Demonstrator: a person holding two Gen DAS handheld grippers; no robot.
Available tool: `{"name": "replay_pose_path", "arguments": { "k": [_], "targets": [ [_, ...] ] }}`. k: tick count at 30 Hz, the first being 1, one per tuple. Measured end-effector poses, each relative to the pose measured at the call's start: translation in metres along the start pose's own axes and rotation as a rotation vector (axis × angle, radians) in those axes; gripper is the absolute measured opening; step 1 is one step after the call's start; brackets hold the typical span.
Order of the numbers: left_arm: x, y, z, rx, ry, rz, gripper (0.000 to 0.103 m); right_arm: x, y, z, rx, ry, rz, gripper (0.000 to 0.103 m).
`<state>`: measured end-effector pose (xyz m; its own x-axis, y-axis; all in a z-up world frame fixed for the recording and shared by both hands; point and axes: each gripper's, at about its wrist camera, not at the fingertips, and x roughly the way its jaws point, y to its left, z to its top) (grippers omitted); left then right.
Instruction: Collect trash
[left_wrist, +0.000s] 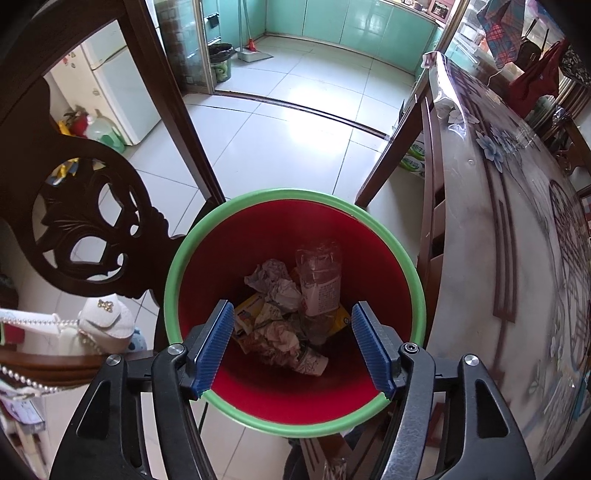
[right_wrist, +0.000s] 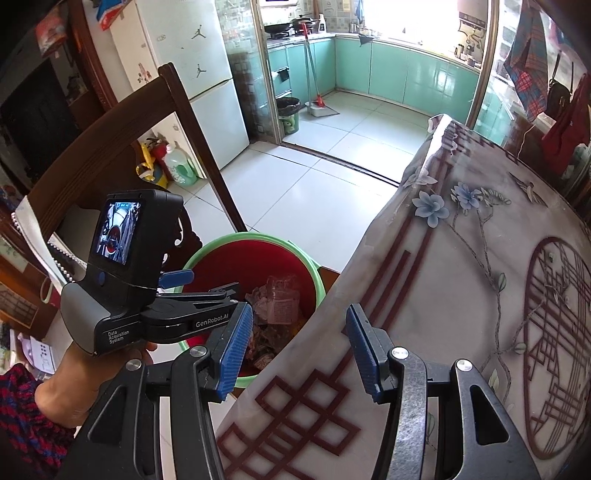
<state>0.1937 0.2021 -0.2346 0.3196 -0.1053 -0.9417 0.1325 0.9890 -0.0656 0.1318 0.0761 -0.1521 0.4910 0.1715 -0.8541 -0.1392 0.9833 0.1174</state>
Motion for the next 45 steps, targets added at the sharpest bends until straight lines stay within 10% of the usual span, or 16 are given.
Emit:
{"name": "replay_pose_path", "arguments": {
  "k": [8, 21, 31, 45],
  "targets": [
    [-0.059, -0.019, -0.034, -0.077, -0.064, 0.012, 0.069, -0.036, -0.025, -0.027, -0.038, -0.042, 0.032, 0.055],
    [-0.221, -0.124, -0.097, -0.108, -0.531, -0.012, 0.103, -0.174, -0.108, -0.089, -0.025, -0.266, -0.005, 0.074],
    [-0.286, -0.175, -0.121, -0.128, -0.826, 0.033, 0.103, -0.268, -0.141, -0.111, 0.037, -0.568, -0.097, 0.098],
    [-0.298, -0.2, -0.13, -0.085, -0.824, 0.098, 0.103, -0.296, -0.154, -0.116, 0.134, -0.631, -0.191, 0.101]
  ]
}}
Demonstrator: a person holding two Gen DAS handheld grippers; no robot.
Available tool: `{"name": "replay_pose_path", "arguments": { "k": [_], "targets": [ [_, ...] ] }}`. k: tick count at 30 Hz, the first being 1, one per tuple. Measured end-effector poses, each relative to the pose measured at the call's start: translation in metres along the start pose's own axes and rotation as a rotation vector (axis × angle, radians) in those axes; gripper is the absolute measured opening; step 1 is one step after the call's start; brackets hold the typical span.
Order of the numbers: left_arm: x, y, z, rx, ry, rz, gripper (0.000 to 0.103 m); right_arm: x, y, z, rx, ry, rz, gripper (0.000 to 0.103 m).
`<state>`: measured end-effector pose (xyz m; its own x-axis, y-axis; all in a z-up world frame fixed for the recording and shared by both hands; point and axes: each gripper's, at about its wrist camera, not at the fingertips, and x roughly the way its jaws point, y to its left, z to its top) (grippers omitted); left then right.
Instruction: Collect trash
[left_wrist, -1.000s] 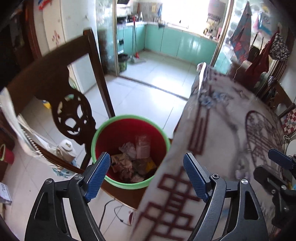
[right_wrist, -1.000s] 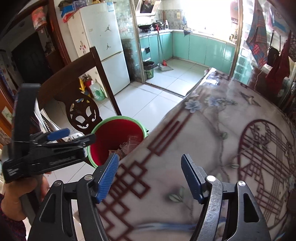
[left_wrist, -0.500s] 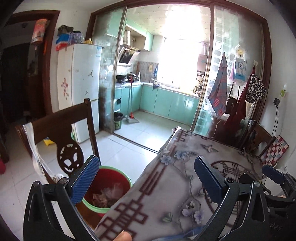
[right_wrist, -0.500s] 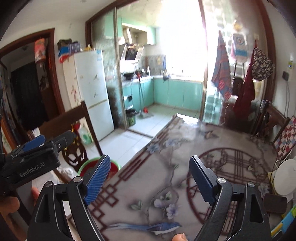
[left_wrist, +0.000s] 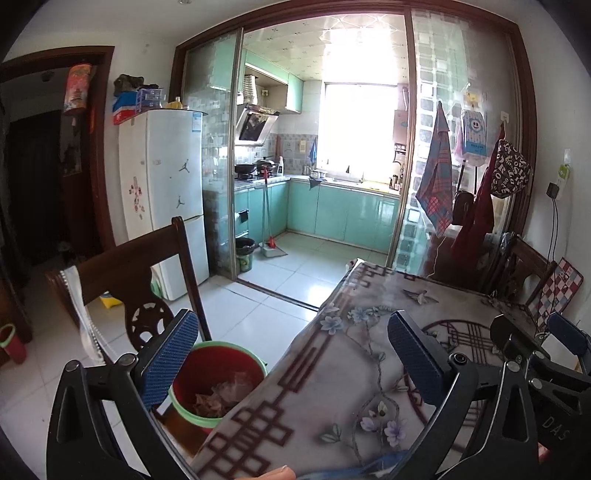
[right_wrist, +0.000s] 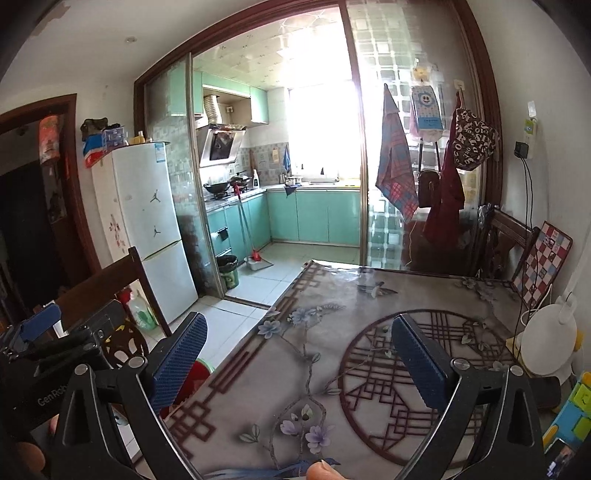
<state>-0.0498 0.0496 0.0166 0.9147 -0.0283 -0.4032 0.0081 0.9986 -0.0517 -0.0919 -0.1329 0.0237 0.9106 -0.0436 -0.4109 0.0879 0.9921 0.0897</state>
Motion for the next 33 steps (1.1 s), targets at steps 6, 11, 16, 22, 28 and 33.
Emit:
{"name": "replay_pose_path", "arguments": {
  "k": [6, 11, 16, 22, 28, 33],
  "targets": [
    [-0.002, -0.002, 0.001, -0.006, 0.007, 0.004, 0.103, 0.005, 0.001, -0.001, 0.0, 0.02, 0.001, 0.101],
    [-0.002, -0.002, 0.002, -0.002, 0.012, 0.004, 0.103, 0.006, 0.001, -0.001, 0.0, 0.024, 0.0, 0.101],
    [-0.002, -0.004, 0.0, 0.007, 0.021, 0.008, 0.103, 0.006, -0.001, -0.003, -0.009, 0.021, -0.02, 0.101],
    [-0.001, -0.006, -0.001, 0.016, 0.029, 0.013, 0.103, 0.001, -0.005, -0.004, -0.011, 0.018, -0.042, 0.101],
    [-0.002, -0.007, -0.001, 0.02, 0.033, 0.018, 0.103, -0.005, -0.009, -0.001, -0.009, 0.006, -0.059, 0.101],
    [0.0, -0.004, -0.002, 0.022, 0.045, 0.022, 0.103, -0.01, -0.01, 0.0, -0.006, 0.0, -0.066, 0.101]
  ]
}}
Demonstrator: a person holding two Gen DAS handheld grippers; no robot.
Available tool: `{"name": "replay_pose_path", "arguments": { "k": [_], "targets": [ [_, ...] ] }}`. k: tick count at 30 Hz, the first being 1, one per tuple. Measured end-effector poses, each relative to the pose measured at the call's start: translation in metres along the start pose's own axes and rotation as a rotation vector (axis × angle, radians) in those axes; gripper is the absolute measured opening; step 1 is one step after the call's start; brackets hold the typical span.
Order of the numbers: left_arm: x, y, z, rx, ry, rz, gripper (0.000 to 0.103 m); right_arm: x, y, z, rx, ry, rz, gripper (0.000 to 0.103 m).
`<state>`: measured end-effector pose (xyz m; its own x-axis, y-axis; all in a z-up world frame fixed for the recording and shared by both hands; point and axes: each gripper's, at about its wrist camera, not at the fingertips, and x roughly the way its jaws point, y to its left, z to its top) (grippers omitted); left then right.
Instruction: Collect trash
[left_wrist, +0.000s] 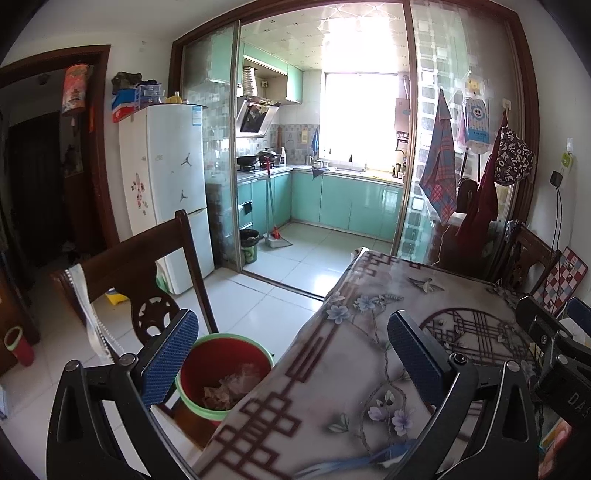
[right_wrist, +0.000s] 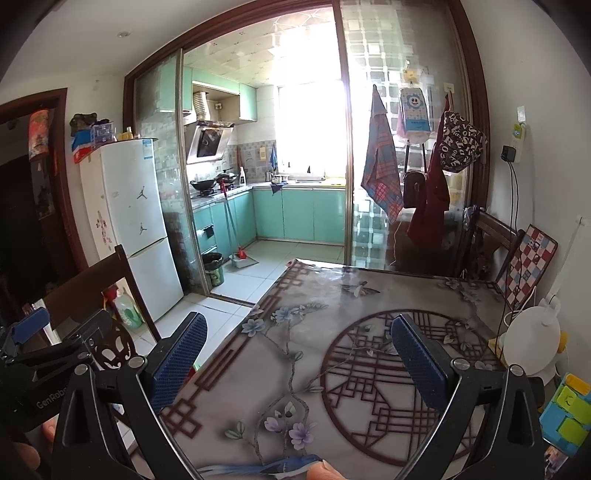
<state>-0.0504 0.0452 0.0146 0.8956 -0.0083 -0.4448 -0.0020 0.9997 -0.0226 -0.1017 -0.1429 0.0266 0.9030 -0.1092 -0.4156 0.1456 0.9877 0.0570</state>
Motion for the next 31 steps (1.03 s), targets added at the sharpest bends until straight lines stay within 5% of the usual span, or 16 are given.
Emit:
{"name": "replay_pose_path", "arguments": {
  "k": [19, 31],
  "targets": [
    [0.009, -0.005, -0.002, -0.011, 0.041, -0.034, 0.103, 0.001, -0.008, 0.001, 0.007, 0.011, -0.011, 0.101],
    [0.04, -0.033, -0.016, 0.027, 0.099, -0.101, 0.103, 0.04, -0.032, -0.009, 0.039, 0.087, -0.024, 0.101]
  ]
}}
